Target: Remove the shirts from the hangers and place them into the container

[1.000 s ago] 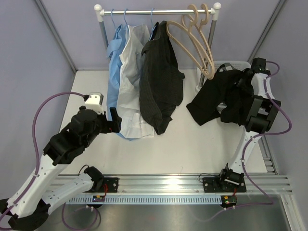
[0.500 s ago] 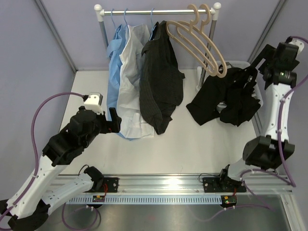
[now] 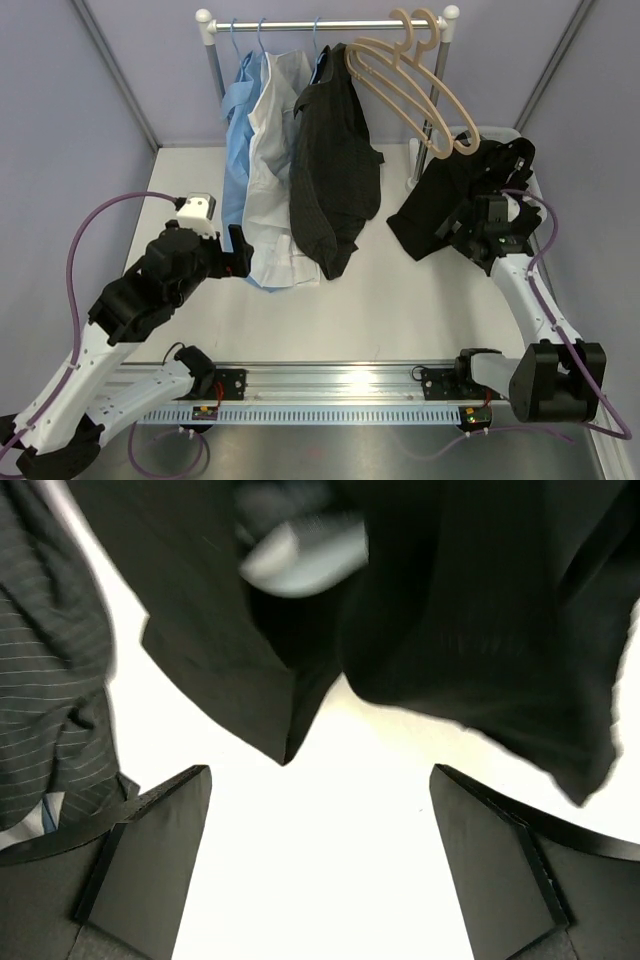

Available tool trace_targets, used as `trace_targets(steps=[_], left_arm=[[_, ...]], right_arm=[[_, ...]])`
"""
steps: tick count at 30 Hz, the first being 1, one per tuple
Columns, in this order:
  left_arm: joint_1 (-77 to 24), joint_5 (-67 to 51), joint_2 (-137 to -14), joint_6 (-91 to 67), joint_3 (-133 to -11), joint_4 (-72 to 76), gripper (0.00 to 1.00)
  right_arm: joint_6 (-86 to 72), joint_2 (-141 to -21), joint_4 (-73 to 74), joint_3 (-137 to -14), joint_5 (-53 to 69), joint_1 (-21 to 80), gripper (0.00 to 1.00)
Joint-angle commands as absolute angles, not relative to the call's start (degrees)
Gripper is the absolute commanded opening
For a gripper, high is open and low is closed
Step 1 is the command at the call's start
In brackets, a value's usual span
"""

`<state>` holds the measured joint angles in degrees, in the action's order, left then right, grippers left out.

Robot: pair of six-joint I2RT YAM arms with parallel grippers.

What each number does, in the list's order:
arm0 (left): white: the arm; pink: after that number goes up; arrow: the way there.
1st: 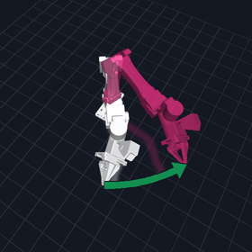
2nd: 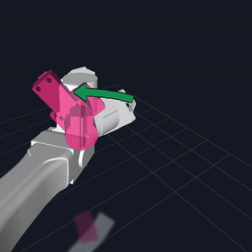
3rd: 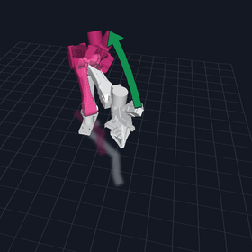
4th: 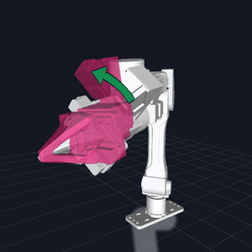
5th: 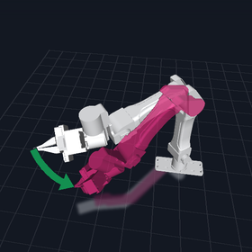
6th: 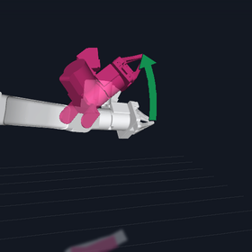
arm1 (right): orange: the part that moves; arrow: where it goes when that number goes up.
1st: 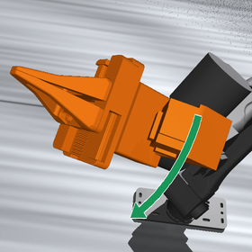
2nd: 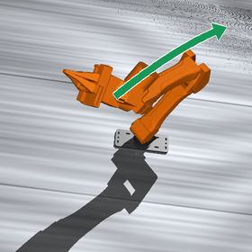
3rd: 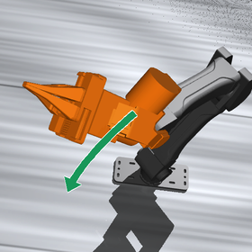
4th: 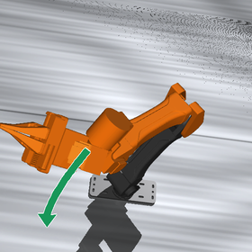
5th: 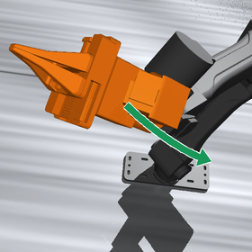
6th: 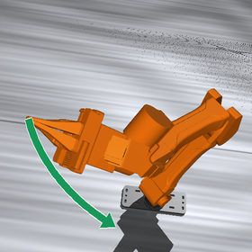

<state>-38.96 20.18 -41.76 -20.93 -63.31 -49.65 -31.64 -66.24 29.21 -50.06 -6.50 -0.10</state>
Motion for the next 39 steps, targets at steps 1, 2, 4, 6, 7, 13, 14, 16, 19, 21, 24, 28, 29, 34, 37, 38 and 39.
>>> trace_targets(steps=[1,2,4,6,7,13,14,16,19,21,24,28,29,34,37,38,39], left_arm=[[-38.85,18.11,-42.36,-19.86,-65.57,-47.37,0.99],[-38.85,18.11,-42.36,-19.86,-65.65,-47.37,0.99],[-38.85,18.11,-41.93,-19.69,-65.48,-47.55,0.99],[-38.94,18.19,-41.49,-19.69,-65.39,-47.55,0.99],[-38.85,18.28,-40.88,-19.77,-65.13,-47.55,0.99],[-38.93,19.60,-37.89,-19.86,-64.16,-47.72,0.99],[-38.85,19.86,-37.10,-19.95,-63.90,-47.72,0.99],[-38.85,20.13,-36.57,-20.13,-63.55,-47.81,0.99],[-38.93,20.39,-36.21,-20.13,-63.46,-47.81,0.99],[-38.85,20.30,-36.39,-20.04,-63.63,-47.81,0.99],[-38.93,20.39,-36.39,-20.04,-63.72,-47.81,0.99],[-38.85,20.65,-36.39,-19.95,-63.81,-47.72,0.99],[-38.85,20.57,-36.30,-19.95,-63.90,-47.72,0.99],[-38.85,21.18,-36.04,-19.78,-63.90,-47.81,0.99],[-38.85,21.36,-36.03,-19.78,-63.81,-47.72,0.99],[-38.85,21.27,-35.95,-19.78,-63.90,-47.72,0.99],[-38.85,21.18,-36.12,-19.78,-63.90,-47.72,0.99]], right_arm=[[-41.91,-66.44,17.77,-46.33,-6.24,2.19,1.00],[-43.66,-67.66,14.53,-45.19,-6.24,2.55,0.99],[-44.82,-71.62,11.00,-44.65,-5.63,3.25,0.99],[-45.79,-76.26,7.75,-45.09,-5.36,3.43,0.99],[-46.05,-77.59,6.60,-45.26,-4.67,3.51,0.99],[-47.37,-84.98,0.70,-45.88,-3.51,4.04,0.93],[-47.63,-86.38,0.62,-46.31,-3.60,4.13,0.91],[-47.37,-87.53,-1.93,-46.49,-3.34,4.13,0.85],[-47.02,-89.20,-4.47,-46.67,-3.08,4.39,0.74],[-46.76,-90.35,-4.75,-47.11,-3.16,4.31,0.60],[-46.32,-91.75,-4.05,-48.25,-3.34,4.31,0.24],[-45.27,-91.06,-2.46,-49.22,-3.60,4.31,0.00],[-44.65,-89.14,-2.20,-49.31,-3.52,4.31,0.00],[-40.44,-80.87,10.42,-56.14,-4.48,4.31,0.00],[-35.70,-77.26,19.20,-65.02,-9.30,3.78,0.00],[-33.94,-77.43,21.42,-70.43,-10.62,3.17,0.00],[-33.06,-77.95,23.79,-73.19,-12.55,1.08,0.00]])
